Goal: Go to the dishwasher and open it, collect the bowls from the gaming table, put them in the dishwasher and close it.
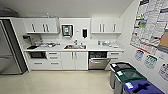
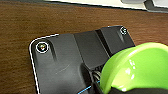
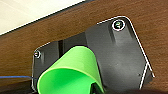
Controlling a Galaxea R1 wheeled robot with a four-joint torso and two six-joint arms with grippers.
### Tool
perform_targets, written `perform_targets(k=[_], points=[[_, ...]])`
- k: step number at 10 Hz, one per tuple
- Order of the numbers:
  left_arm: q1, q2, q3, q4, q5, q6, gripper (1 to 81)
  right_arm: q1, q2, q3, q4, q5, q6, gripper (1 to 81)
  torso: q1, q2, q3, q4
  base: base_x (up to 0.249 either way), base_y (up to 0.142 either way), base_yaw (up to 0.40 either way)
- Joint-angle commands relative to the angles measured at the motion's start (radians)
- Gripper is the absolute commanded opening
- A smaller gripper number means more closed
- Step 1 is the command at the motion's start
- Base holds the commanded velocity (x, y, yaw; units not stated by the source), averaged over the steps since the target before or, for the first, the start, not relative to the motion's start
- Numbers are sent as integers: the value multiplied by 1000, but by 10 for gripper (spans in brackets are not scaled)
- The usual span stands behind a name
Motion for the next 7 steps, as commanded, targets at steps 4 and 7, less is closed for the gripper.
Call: perform_targets(k=[4, 7], points=[[-47, -13, 0, -1, 27, 4, 10, 49, -7, 2, -8, -35, -2, 10, 0, 0, 0, 0, 130, 0, 0], [-49, -14, 0, -3, 27, 2, 10, 47, -5, 2, -8, -35, -2, 10, 0, 0, 0, 0, 144, 0, 0]])
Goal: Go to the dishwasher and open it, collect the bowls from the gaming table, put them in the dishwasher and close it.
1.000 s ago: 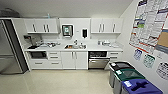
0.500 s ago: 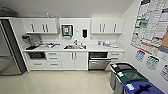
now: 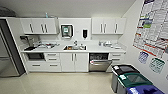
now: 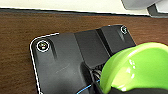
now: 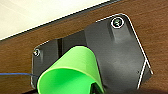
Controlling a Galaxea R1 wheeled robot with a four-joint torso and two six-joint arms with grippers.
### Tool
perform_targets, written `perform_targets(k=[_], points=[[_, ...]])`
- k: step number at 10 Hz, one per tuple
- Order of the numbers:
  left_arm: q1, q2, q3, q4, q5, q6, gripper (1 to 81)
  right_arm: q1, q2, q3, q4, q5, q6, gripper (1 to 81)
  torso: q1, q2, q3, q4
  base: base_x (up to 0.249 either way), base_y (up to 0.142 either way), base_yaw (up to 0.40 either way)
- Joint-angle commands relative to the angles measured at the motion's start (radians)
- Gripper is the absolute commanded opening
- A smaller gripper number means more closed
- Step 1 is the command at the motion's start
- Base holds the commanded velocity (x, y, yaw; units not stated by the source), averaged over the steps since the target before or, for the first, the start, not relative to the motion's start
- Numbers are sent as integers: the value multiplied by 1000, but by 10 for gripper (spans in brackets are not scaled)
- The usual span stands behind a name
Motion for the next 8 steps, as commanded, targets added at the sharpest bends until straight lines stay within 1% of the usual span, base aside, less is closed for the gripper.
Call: perform_targets(k=[1, 8], points=[[-50, -14, 0, -3, 26, 2, 10, 53, -6, 2, -8, -36, -2, 10, 0, 0, 0, 0, 148, 0, 0], [-48, -12, 0, -3, 26, 2, 10, 51, -7, 2, -8, -36, -2, 10, 0, 0, 0, 0, 142, 0, 0]])
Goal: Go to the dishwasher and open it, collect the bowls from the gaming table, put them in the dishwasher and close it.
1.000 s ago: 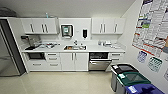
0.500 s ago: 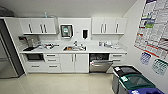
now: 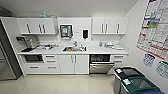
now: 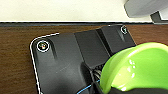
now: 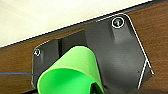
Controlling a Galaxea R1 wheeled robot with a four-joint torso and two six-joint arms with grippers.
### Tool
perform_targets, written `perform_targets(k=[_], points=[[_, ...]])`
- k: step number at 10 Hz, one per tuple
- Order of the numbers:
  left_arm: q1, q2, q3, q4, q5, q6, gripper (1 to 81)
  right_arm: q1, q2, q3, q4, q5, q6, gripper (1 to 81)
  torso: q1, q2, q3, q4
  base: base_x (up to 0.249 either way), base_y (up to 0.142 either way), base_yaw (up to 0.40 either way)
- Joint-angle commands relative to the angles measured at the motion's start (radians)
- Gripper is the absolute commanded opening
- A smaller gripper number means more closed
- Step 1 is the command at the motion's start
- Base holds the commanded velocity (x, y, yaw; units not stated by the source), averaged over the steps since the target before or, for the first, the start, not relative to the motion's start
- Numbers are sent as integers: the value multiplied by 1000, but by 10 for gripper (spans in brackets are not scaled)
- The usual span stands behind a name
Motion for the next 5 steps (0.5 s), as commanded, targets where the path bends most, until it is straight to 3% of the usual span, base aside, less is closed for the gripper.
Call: perform_targets(k=[1, 5], points=[[-47, -12, 0, -3, 26, 4, 10, 53, -6, 2, -8, -36, -2, 10, 0, 0, 0, 0, 134, 0, 0], [-47, -14, 0, 2, 28, 4, 10, 54, -6, 2, -6, -36, -2, 10, 0, 0, 0, 0, 142, 0, 0]])
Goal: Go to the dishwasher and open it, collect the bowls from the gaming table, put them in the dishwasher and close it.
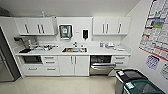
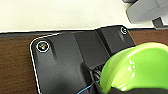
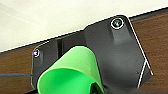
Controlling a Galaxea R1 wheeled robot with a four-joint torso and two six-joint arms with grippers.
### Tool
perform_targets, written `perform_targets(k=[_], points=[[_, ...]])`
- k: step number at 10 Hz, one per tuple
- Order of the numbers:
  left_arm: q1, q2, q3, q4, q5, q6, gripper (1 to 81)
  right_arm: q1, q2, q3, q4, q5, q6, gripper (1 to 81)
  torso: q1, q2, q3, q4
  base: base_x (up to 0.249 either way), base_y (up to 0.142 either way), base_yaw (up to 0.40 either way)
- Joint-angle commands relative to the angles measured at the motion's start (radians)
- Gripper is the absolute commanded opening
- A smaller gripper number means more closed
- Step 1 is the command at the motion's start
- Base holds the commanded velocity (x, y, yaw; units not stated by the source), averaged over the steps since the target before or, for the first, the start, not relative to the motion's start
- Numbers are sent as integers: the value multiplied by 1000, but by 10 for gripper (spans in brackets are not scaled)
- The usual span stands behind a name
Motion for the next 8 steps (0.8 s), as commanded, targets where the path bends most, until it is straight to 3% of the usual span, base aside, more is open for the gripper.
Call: perform_targets(k=[1, 8], points=[[-48, -12, 0, 3, 28, 4, 10, 53, -5, 2, -6, -36, -2, 10, 0, 0, 0, 0, 148, 0, 0], [-47, -11, 0, 5, 26, 4, 10, 49, -3, 2, -6, -36, -2, 10, 0, 0, 0, 0, 148, 0, 0]])
